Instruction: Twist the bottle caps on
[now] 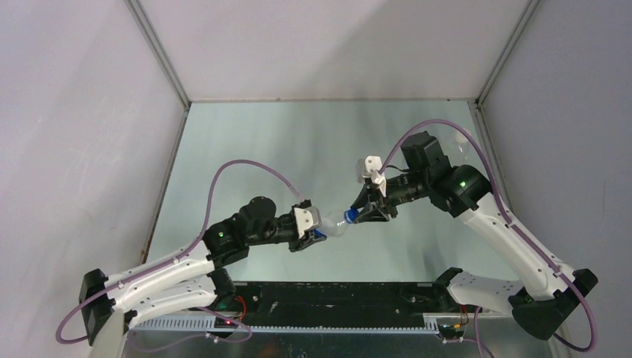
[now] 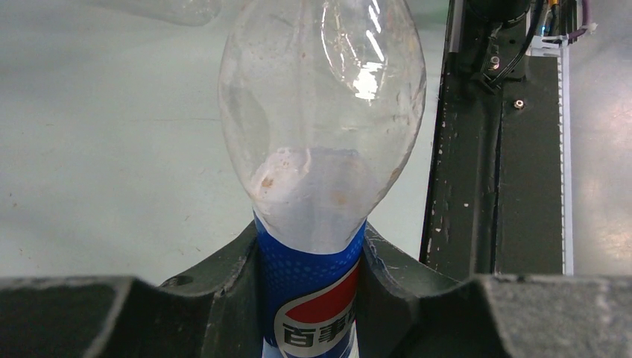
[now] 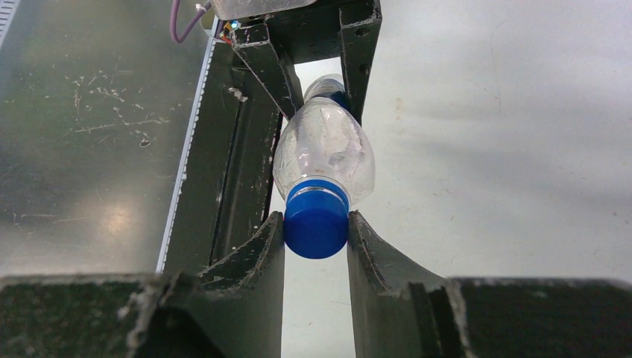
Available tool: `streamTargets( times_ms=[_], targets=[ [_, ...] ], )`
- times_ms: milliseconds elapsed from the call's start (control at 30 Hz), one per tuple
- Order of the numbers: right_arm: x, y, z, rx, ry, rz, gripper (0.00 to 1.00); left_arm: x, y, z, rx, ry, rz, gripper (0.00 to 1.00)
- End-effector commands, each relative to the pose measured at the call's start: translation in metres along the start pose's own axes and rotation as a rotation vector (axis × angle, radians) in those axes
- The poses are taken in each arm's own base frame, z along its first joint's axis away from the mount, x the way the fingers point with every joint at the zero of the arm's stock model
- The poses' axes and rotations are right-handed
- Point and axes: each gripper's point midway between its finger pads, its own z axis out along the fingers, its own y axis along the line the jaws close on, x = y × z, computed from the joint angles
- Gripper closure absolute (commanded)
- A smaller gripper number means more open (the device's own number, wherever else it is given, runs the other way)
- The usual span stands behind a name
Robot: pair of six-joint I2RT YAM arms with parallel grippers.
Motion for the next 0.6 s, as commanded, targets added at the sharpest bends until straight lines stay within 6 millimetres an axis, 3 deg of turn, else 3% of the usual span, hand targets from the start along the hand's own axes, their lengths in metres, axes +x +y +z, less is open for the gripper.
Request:
streamTargets(
  times_ms=[0,233,567],
  targets=[
    [-0.010,0.000,0.005,-0.019,-0.016,-0.020,0.98,-0.067,0.012,-0.002,-0.047,-0.236,0.008,0.70],
    [-0.021,-0.002,0.004,-0.001,-0.052,0.001,1.00,-0.070,0.022,-0.006,-0.120,-0.289,-0.008,0.70],
    [-0.018,-0.008,0.006,0.021,-0.041,0.034,1.00,-0.066,0.026,-0.006,-0.145,-0.277,-0.033,0.70]
  ],
)
